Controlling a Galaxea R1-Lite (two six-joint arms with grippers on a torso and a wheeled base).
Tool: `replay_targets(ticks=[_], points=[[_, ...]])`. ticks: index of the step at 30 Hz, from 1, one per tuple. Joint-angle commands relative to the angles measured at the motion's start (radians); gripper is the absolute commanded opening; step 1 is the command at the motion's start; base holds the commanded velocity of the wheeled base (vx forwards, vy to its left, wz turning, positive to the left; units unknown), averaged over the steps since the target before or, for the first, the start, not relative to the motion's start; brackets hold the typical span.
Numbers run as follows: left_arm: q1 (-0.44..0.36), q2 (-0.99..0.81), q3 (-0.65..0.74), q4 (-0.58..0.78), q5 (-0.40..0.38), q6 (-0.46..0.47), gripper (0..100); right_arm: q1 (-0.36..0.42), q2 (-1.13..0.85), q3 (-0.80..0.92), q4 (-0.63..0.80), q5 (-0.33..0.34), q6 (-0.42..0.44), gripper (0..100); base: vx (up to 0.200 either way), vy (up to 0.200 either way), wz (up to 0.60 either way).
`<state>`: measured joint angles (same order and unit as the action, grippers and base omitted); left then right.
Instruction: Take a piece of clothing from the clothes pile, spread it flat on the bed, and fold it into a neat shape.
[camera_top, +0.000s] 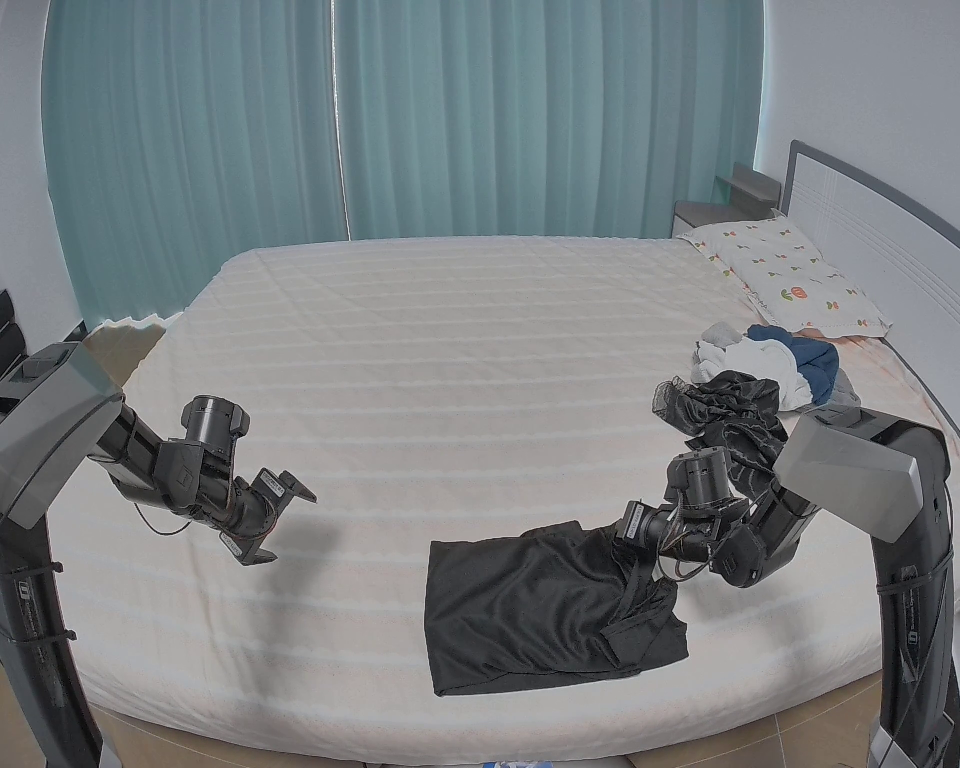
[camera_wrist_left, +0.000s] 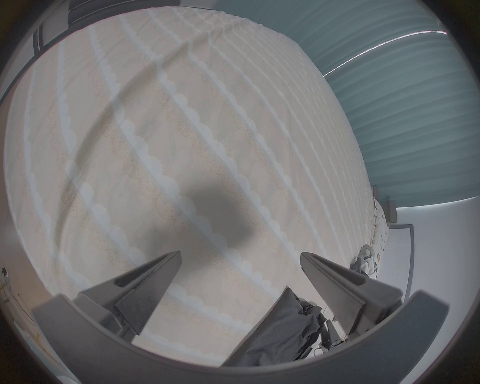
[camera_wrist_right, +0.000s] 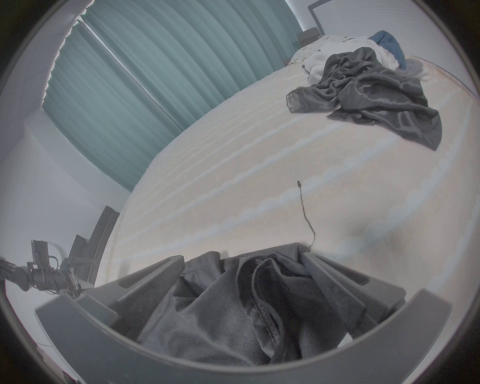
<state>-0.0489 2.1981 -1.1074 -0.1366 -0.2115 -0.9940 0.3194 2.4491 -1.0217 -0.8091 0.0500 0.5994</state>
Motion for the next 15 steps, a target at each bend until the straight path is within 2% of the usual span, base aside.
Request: replay_targets(ticks=[1, 6, 13, 14, 15], points=[[0.000, 0.002, 0.000, 0.000, 0.000, 0.000, 100, -0.033, -0.015, 0.012, -0.002, 0.001, 0.010, 0, 0.000, 0.000, 0.00], [0.000, 0.005, 0.000, 0.000, 0.000, 0.000, 100, -0.063, -0.013, 0.028, -0.015, 0.002, 0.059, 0, 0.000, 0.000, 0.00], [0.000, 0.005, -0.002, 0.000, 0.000, 0.000, 100, -0.063, 0.001, 0.014, -0.018, 0.011, 0.115, 0, 0.000, 0.000, 0.00], [0.000, 0.005, -0.002, 0.000, 0.000, 0.000, 100, -0.063, 0.001, 0.014, -0.019, 0.021, 0.117, 100, 0.000, 0.000, 0.00], [0.000, 0.005, -0.002, 0.000, 0.000, 0.000, 100, -0.063, -0.001, 0.017, -0.021, 0.028, 0.117, 100, 0.000, 0.000, 0.00]])
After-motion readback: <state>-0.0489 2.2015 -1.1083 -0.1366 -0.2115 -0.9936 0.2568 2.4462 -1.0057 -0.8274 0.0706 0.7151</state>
